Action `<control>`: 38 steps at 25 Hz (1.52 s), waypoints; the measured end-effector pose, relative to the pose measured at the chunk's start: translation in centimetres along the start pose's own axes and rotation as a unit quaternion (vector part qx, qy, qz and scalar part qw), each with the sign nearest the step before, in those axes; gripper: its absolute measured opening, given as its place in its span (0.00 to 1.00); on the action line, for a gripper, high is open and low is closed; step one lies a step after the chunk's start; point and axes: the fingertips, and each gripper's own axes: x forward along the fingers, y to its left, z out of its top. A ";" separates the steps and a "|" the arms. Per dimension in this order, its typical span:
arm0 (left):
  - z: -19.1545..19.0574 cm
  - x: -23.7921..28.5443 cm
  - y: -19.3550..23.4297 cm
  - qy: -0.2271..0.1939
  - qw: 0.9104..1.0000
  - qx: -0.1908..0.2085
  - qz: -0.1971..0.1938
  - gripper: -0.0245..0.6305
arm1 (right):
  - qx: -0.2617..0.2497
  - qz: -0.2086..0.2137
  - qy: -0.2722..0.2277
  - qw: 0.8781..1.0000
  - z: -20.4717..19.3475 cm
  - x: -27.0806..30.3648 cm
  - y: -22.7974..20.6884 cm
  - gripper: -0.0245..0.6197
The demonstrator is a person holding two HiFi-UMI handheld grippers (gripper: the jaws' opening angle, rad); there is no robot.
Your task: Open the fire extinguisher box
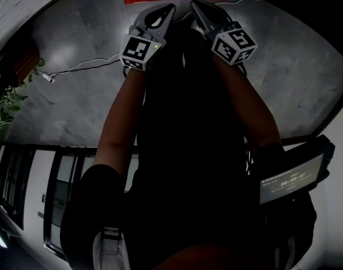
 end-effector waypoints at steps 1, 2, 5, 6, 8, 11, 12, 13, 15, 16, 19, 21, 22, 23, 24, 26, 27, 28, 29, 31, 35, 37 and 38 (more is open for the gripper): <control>-0.2 0.2 -0.1 0.005 1.000 -0.004 -0.001 0.04 | 0.011 -0.013 0.003 1.000 -0.3 -0.2 -0.6 0.05; -0.3 0.3 -0.3 0.010 1.000 -0.006 -0.002 0.04 | 0.022 -0.023 0.007 0.999 -0.5 -0.5 -1.0 0.05; -0.5 0.6 -0.8 0.026 1.000 -0.009 -0.003 0.04 | 0.048 -0.036 0.018 0.998 -1.1 -1.2 -1.7 0.05; -0.8 0.7 -1.0 0.031 0.999 -0.010 -0.003 0.04 | 0.058 -0.038 0.022 0.997 -1.4 -1.3 -1.9 0.05; -2.8 1.4 -0.4 0.042 0.999 -0.015 -0.002 0.04 | 0.087 -0.042 0.030 0.995 -3.6 -0.4 -3.3 0.05; -6.2 2.6 1.0 0.051 0.998 -0.022 0.001 0.04 | 0.159 -0.040 0.031 0.986 -7.5 2.0 -6.1 0.05; -6.6 2.8 1.0 0.053 0.998 -0.022 0.000 0.04 | 0.191 -0.037 0.028 0.980 -8.3 2.4 -6.6 0.06; -6.9 2.8 0.9 0.055 0.998 -0.021 -0.002 0.04 | 0.227 -0.035 0.024 0.973 -9.1 2.8 -7.0 0.09; -7.2 2.7 0.4 0.057 0.998 -0.020 -0.006 0.04 | 0.300 -0.034 0.012 0.953 -10.6 3.2 -7.6 0.15; -7.4 2.5 0.1 0.058 0.998 -0.020 -0.008 0.04 | 0.332 -0.035 0.003 0.943 -11.3 3.3 -8.0 0.17; -7.6 2.5 -0.6 0.062 0.998 -0.024 -0.012 0.04 | 0.398 -0.037 -0.021 0.917 -13.0 3.6 -9.5 0.24; -7.3 2.5 -1.1 0.063 0.998 -0.024 -0.015 0.04 | 0.417 -0.034 -0.030 0.908 -13.5 3.9 -10.4 0.29; -7.0 2.5 -1.4 0.062 0.998 -0.024 -0.016 0.04 | 0.422 -0.032 -0.033 0.905 -13.6 3.9 -10.7 0.31; -6.7 2.3 -1.7 0.061 0.998 -0.024 -0.017 0.04 | 0.425 -0.031 -0.037 0.904 -13.6 3.9 -11.0 0.31; -6.6 2.2 -1.9 0.060 0.998 -0.024 -0.017 0.04 | 0.429 -0.030 -0.041 0.902 -13.6 3.8 -11.3 0.31; -6.6 1.9 -1.9 0.061 0.998 -0.024 -0.017 0.04 | 0.440 -0.030 -0.053 0.896 -13.4 3.8 -11.8 0.31; -6.8 1.8 -1.8 0.063 0.998 -0.025 -0.016 0.04 | 0.445 -0.029 -0.060 0.893 -13.2 3.9 -12.1 0.30; -7.0 1.7 -1.6 0.065 0.997 -0.026 -0.014 0.04 | 0.447 -0.026 -0.066 0.892 -13.0 4.0 -12.2 0.27; -7.1 1.6 -1.4 0.067 0.997 -0.027 -0.013 0.04 | 0.446 -0.022 -0.068 0.892 -12.7 4.1 -12.3 0.22; -7.2 1.6 -1.3 0.068 0.997 -0.028 -0.011 0.04 | 0.440 -0.018 -0.068 0.895 -12.5 4.2 -12.1 0.22; -6.7 1.5 -1.3 0.067 0.997 -0.023 -0.011 0.04 | 0.434 -0.009 -0.070 0.898 -11.9 3.8 -11.4 0.19; -6.4 1.6 -0.9 0.065 0.998 -0.022 -0.009 0.04 | 0.441 -0.009 -0.074 0.895 -11.4 3.6 -11.0 0.19; -6.3 1.6 -0.6 0.065 0.998 -0.020 -0.008 0.04 | 0.449 -0.013 -0.076 0.890 -11.2 3.5 -10.7 0.18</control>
